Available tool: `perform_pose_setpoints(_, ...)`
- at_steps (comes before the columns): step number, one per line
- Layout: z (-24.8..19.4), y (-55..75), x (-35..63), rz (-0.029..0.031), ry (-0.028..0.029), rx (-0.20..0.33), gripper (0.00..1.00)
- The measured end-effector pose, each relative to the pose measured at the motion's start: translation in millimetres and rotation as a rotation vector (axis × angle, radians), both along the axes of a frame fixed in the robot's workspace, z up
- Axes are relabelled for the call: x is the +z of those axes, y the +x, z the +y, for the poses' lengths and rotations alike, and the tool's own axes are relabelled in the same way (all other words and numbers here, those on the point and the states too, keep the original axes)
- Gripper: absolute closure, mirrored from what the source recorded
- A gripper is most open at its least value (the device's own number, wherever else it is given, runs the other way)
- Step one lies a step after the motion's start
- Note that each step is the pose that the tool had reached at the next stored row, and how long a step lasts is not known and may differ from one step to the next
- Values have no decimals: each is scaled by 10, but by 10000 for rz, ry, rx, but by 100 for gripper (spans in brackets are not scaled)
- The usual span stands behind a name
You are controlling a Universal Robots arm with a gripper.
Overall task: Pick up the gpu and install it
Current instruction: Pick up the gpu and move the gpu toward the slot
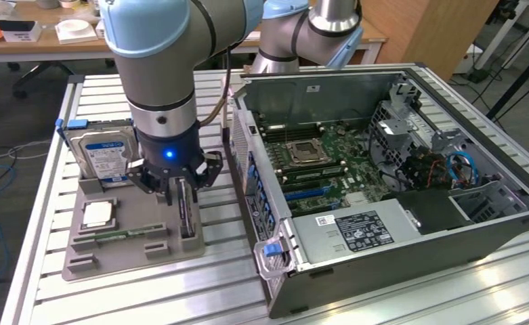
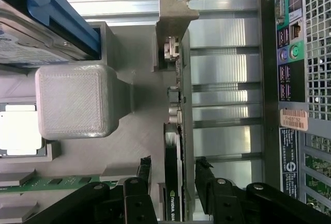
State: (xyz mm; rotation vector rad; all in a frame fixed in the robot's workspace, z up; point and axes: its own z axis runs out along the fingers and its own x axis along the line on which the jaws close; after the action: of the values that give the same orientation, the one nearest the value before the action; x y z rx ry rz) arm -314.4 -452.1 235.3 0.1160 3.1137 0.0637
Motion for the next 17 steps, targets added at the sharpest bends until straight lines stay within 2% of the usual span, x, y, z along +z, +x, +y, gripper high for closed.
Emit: perform_pose_setpoints(17,7,-1,0,4,-5,0,53)
